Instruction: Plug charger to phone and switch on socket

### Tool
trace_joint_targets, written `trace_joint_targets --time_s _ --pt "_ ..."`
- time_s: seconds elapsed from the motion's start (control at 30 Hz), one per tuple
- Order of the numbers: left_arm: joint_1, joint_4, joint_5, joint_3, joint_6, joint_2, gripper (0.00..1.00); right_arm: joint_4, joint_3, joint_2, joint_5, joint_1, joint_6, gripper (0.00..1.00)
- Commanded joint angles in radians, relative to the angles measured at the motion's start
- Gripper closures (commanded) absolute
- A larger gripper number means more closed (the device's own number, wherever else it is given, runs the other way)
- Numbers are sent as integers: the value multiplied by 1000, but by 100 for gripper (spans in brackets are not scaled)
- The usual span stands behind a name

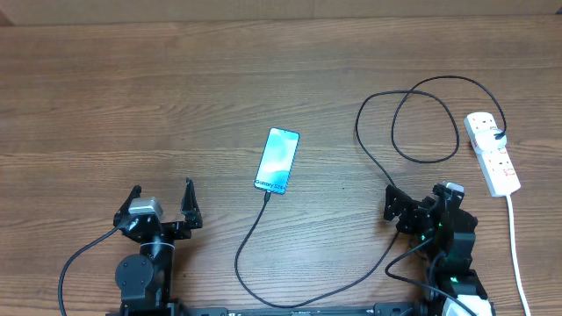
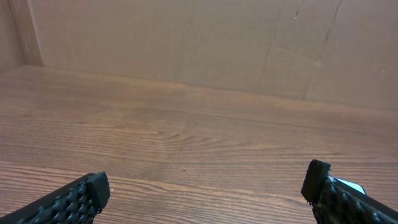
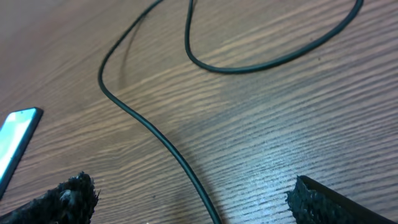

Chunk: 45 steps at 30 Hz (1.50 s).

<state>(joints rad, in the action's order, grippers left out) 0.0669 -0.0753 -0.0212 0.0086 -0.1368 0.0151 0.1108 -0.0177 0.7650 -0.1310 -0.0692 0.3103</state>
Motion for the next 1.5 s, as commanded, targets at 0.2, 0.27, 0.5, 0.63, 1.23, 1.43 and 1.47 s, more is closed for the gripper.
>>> trace_joint_targets --time_s 0.2,0.27,0.5,0.63,1.23,1.43,1.47 --pt "-2 -1 9 -4 -13 -11 0 -129 10 -227 -106 10 -135 0" --pt "-2 -1 9 -4 -13 -11 0 -146 10 -272 -130 10 -159 0" --pt "-2 -1 9 -4 -13 -11 0 -174 10 -465 -131 31 -159 0" --pt "-2 -1 9 -4 -13 -11 1 -176 10 -553 -129 45 -159 0" --pt "-2 -1 9 -4 -13 -11 0 -180 10 -763 -80 69 -159 0" --pt "-2 -1 9 -4 -14 -11 0 -179 10 -763 -80 77 -159 0" --pt "-2 -1 9 -4 -14 -11 0 -177 10 -763 -80 76 -159 0"
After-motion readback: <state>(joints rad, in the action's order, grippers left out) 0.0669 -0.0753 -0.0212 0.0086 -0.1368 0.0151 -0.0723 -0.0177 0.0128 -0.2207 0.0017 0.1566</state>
